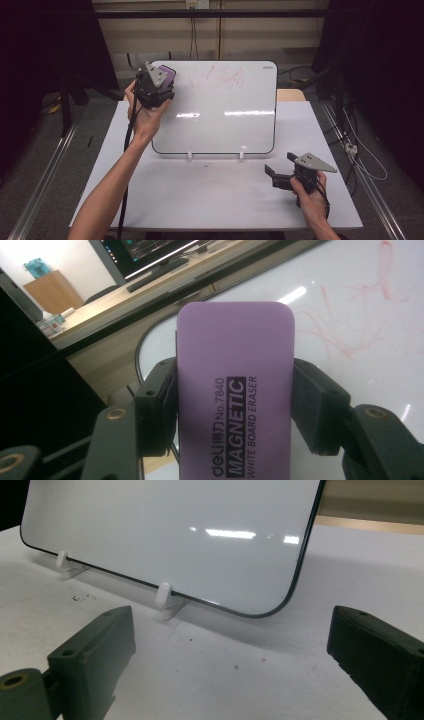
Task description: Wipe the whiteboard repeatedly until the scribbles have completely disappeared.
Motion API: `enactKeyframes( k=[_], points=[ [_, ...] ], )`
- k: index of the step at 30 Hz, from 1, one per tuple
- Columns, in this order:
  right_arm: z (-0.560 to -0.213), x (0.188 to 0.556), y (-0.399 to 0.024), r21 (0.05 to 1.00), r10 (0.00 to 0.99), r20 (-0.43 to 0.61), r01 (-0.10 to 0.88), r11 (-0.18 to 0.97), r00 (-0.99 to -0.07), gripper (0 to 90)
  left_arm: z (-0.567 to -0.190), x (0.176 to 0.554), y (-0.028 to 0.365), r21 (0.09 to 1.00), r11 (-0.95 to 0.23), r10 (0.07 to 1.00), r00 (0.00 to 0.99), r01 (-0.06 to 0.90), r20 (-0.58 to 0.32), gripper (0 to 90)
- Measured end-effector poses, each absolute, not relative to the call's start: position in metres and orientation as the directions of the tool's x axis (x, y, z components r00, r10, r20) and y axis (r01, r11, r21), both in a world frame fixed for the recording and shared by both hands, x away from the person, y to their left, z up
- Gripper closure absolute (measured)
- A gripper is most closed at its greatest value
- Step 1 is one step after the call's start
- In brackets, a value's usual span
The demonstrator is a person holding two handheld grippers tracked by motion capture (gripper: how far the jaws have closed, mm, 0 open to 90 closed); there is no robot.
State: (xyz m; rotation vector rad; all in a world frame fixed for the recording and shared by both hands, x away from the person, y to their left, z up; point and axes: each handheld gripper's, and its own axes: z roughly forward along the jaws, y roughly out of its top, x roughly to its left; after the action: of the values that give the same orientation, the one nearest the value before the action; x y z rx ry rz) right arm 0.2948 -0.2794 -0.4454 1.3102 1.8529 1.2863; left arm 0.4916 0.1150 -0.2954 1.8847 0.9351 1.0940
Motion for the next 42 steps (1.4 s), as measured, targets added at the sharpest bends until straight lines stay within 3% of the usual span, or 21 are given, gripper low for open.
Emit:
enactKeyframes(
  k=[14, 28, 31, 33, 42],
  points=[
    [-0.446, 0.295, -0.28, 0.906, 0.914, 0.102, 0.415, 0.078, -0.393, 5.1, -0.305, 0.515, 0.098, 0.838, -0.491, 0.851, 0.335, 0.238, 0.404, 41.4],
    [-0.446, 0.298, -0.277, 0.907, 0.91, 0.097, 0.412, 0.085, -0.403, 5.5, -0.326, 0.493, 0.058, 0.805, -0.56, 0.791, 0.418, 0.198, 0.447, 41.3],
    [-0.446, 0.298, -0.276, 0.907, 0.909, 0.098, 0.412, 0.086, -0.406, 5.5, -0.321, 0.499, 0.066, 0.81, -0.55, 0.789, 0.447, 0.205, 0.422, 41.3],
    [-0.447, 0.299, -0.276, 0.907, 0.908, 0.099, 0.413, 0.087, -0.408, 5.5, -0.315, 0.503, 0.072, 0.804, -0.56, 0.789, 0.426, 0.201, 0.443, 41.3],
    [-0.448, 0.299, -0.279, 0.905, 0.907, 0.105, 0.417, 0.082, -0.408, 5.2, -0.292, 0.53, 0.096, 0.857, -0.454, 0.866, 0.347, 0.245, 0.36, 41.3]
  ],
)
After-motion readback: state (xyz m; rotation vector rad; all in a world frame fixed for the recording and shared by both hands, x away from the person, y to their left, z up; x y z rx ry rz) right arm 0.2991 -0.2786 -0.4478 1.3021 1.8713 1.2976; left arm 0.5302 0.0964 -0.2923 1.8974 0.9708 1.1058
